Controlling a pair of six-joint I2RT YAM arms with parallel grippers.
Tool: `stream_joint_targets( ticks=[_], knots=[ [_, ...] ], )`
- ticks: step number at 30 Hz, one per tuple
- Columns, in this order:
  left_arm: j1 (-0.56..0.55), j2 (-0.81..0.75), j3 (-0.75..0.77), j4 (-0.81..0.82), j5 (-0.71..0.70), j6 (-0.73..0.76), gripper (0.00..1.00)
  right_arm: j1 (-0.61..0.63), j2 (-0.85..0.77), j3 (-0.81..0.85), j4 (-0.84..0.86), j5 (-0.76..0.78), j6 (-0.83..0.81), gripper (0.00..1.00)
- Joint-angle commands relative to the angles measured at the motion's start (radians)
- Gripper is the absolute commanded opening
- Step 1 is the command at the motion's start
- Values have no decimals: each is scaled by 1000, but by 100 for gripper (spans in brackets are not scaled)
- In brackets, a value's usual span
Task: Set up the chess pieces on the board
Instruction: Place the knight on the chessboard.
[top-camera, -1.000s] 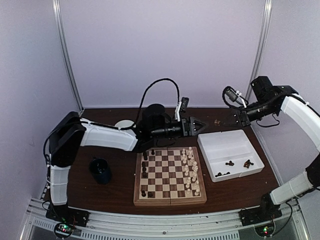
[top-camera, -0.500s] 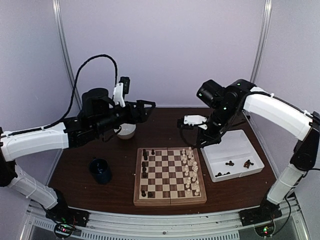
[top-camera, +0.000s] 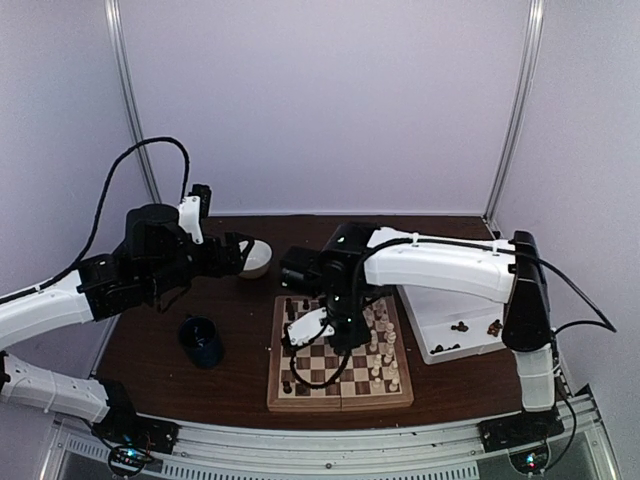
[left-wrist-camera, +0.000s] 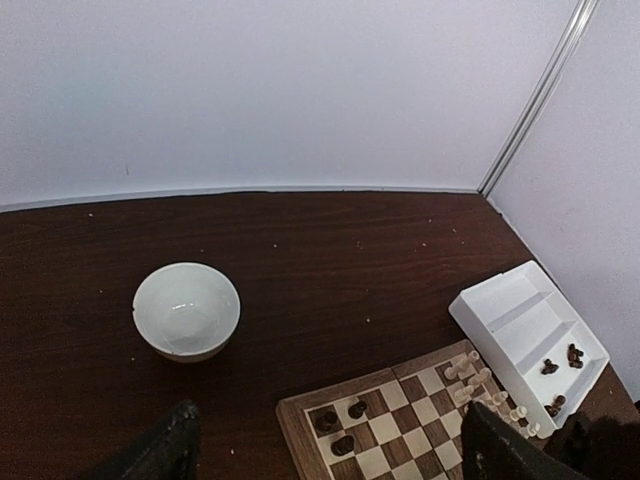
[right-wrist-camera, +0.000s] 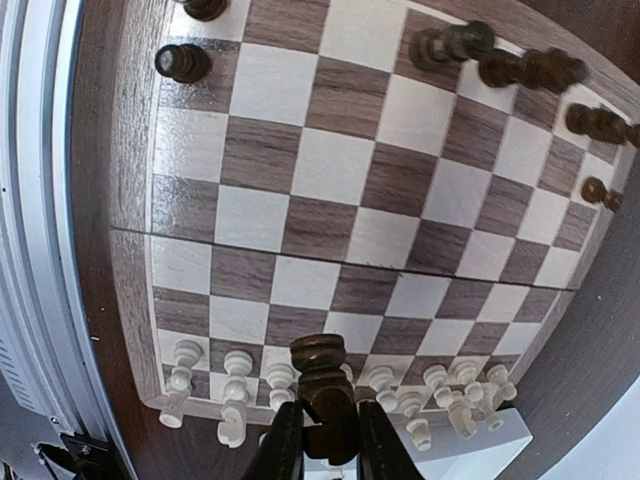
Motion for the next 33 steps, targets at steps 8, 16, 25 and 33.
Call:
stream_joint_targets(
  ticks=[8, 16, 25, 33],
  knots=[
    [6, -49, -27, -30, -32, -9, 90, 85, 147, 80, -54, 151, -21, 11],
    [6, -18, -28, -20, 15, -22, 90, 91, 176, 57, -29, 175, -19, 14],
    [6, -11, -18, -41, 31, -21, 90, 90, 140, 12, 29, 172, -6, 33],
    [6, 47, 40, -85, 119, 42, 84, 73, -4, -33, 9, 119, -1, 39]
  ],
)
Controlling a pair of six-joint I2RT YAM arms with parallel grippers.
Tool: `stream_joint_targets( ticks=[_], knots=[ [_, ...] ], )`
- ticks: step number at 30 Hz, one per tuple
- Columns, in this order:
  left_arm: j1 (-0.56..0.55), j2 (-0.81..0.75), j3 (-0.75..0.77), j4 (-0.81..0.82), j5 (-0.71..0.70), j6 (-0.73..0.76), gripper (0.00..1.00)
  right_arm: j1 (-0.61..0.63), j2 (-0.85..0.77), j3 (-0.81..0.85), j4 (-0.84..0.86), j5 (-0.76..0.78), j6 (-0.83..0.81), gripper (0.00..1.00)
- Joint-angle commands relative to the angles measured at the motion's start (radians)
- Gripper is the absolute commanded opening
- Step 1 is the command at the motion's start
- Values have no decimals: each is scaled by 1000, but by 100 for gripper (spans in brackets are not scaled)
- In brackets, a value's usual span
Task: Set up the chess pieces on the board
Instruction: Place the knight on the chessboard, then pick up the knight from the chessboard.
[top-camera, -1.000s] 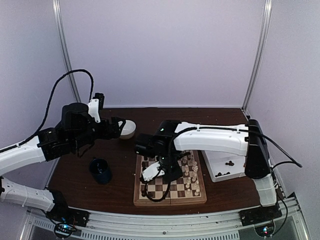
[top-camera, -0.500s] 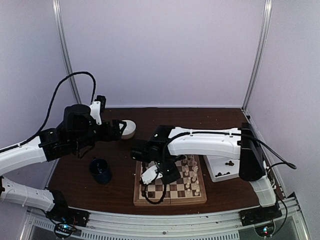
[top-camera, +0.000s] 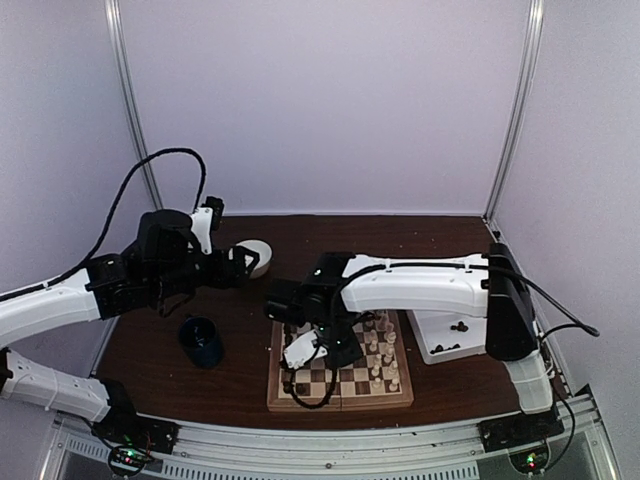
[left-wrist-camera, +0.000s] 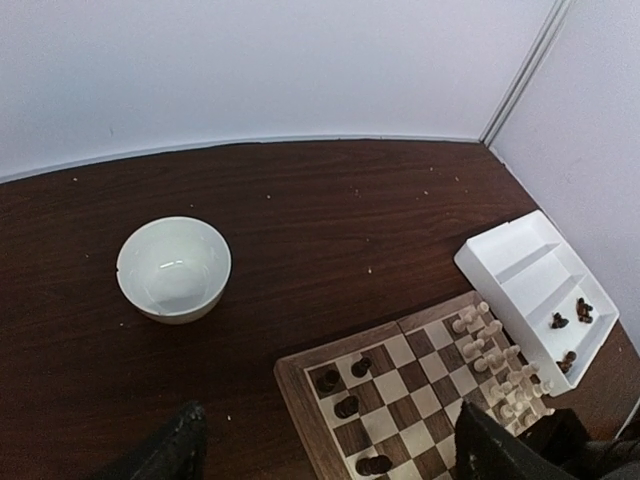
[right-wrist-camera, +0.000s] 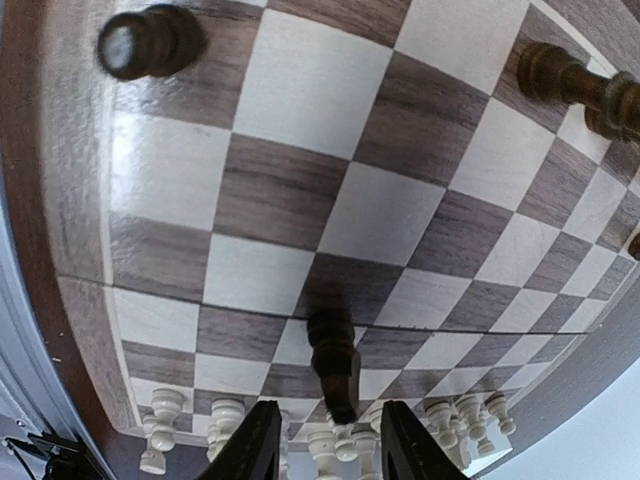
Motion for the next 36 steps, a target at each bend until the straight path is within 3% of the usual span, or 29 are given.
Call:
stream_joint_targets(
  ticks=[1, 5, 9, 15, 18, 26, 36],
  knots=[
    [6, 40, 64, -14, 103, 85, 82, -30, -205, -50, -12, -57, 7, 39],
    [6, 136, 154, -132, 243, 189, 73, -142, -408, -200, 26, -219, 6, 42],
    [-62, 273, 262, -247, 341, 251, 63, -354, -604, -391, 113, -401, 28, 42],
    [-252, 449, 370, -295, 333, 378, 63, -736, -850, -708, 371, -707, 140, 43],
    [-291, 562, 447, -389, 367, 422, 66, -849, -922, -812, 478, -787, 185, 44],
    [-319, 728, 564, -466, 343, 410, 67, -942, -965, -903, 554, -839, 211, 45],
    [-318, 861, 664, -485, 383, 370, 45, -947, -963, -912, 557, -850, 200, 45]
  ],
)
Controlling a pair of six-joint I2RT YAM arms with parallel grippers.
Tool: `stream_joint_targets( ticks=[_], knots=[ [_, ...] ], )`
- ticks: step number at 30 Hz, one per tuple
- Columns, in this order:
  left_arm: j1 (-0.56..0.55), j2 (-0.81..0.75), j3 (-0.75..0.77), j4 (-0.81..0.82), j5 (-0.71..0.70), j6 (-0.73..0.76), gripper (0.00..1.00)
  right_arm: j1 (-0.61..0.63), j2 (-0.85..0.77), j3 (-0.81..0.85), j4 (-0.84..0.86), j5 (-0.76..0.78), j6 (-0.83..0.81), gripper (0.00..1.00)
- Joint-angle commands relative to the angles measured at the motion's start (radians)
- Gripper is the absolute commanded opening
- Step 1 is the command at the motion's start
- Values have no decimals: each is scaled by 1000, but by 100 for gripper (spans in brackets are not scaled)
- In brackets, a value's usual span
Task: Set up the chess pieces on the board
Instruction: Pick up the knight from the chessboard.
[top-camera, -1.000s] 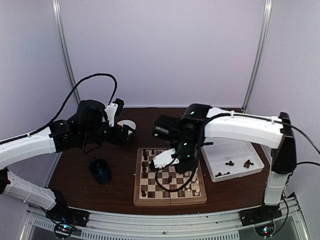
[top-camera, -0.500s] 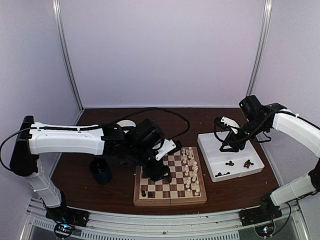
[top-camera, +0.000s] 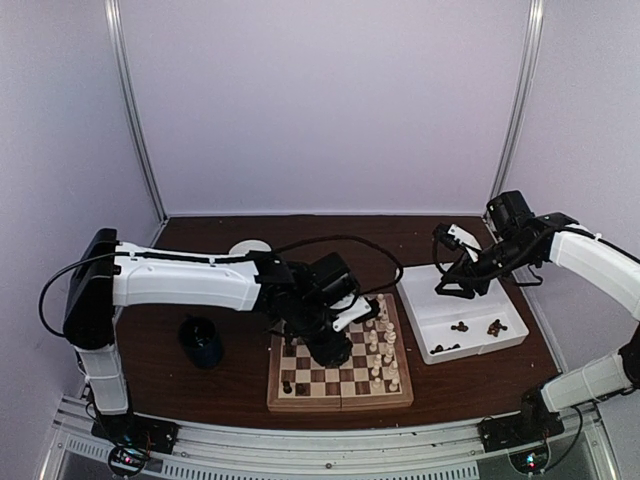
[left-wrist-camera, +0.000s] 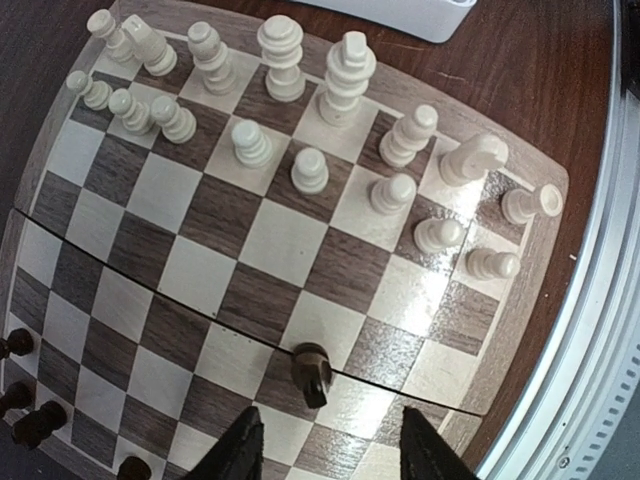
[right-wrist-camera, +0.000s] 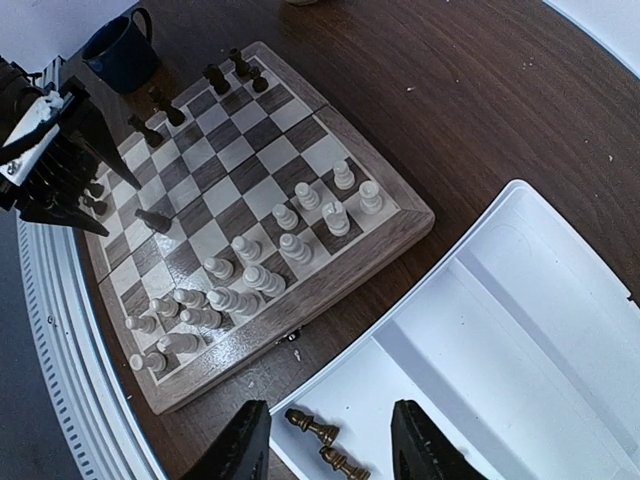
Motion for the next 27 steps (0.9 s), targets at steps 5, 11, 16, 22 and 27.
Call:
stream_joint_targets(
  ticks=[5, 11, 16, 22, 27],
  knots=[
    [4, 79, 84, -42, 23, -24, 33, -9, -12, -14, 21, -28, 1, 45],
    [19, 112, 107, -52, 53, -42, 19, -10, -12, -17, 20, -25, 0, 45],
    [26, 113, 99, -55, 63, -47, 7, -9, -8, -17, 22, -25, -2, 45],
    [30, 71, 84, -77, 42, -57, 0, -9, -4, -15, 20, -29, -2, 44],
    [30, -65, -18, -77, -25, -68, 0, -10, -3, -18, 20, -29, -5, 44]
  ],
)
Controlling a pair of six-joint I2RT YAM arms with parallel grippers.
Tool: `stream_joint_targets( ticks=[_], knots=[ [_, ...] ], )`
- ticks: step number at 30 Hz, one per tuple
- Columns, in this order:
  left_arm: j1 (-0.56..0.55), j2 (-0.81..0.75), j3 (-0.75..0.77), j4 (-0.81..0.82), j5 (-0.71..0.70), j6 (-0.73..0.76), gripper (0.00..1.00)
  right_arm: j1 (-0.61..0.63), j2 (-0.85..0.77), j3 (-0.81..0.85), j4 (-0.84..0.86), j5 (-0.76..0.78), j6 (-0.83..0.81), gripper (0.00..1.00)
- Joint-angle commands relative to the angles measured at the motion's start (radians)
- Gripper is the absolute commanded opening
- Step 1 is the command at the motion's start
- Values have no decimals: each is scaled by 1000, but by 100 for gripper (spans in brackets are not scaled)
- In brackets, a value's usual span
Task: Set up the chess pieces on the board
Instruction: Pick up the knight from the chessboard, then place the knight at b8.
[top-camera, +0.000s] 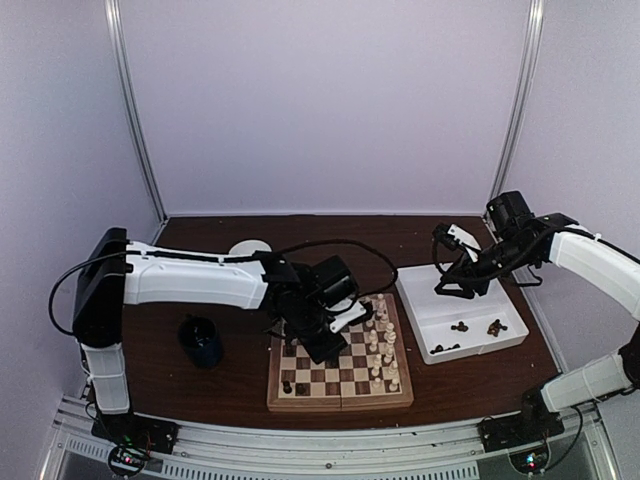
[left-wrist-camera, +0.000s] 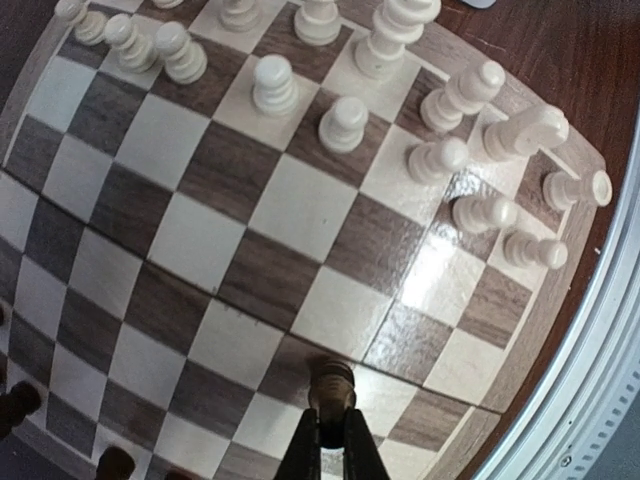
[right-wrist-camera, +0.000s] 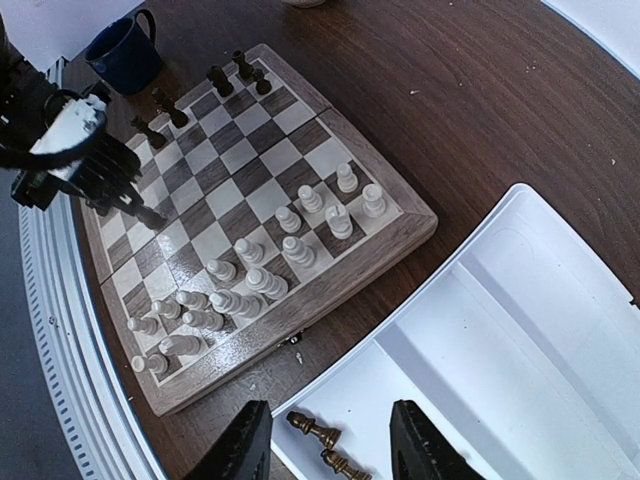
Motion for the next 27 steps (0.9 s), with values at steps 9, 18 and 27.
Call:
stream_joint_targets(
  ticks=[9, 18, 27],
  knots=[
    [20, -390, -322, -16, -135, -17, 0, -9, 2, -11, 9, -22, -6, 44],
    [25, -387, -397, 35, -96, -27, 0, -9, 3, -10, 6, -22, -4, 44],
    [25, -348, -396, 53, -55, -26, 0, -9, 4, -13, 6, -17, -5, 44]
  ],
)
